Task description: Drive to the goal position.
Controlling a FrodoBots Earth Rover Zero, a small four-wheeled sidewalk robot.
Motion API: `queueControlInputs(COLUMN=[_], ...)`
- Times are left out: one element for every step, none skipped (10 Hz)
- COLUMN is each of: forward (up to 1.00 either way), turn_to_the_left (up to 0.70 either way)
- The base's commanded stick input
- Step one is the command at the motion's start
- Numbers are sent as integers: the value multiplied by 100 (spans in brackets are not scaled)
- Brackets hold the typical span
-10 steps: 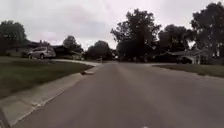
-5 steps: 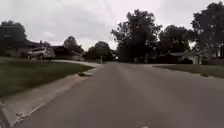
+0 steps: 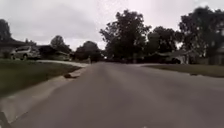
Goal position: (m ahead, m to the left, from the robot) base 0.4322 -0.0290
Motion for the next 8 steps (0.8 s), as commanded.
queueControlInputs(forward=[70, 70, 70, 70, 70, 70, 70, 70], turn_to_the_left=[0, 0, 0, 0, 0, 0, 0, 0])
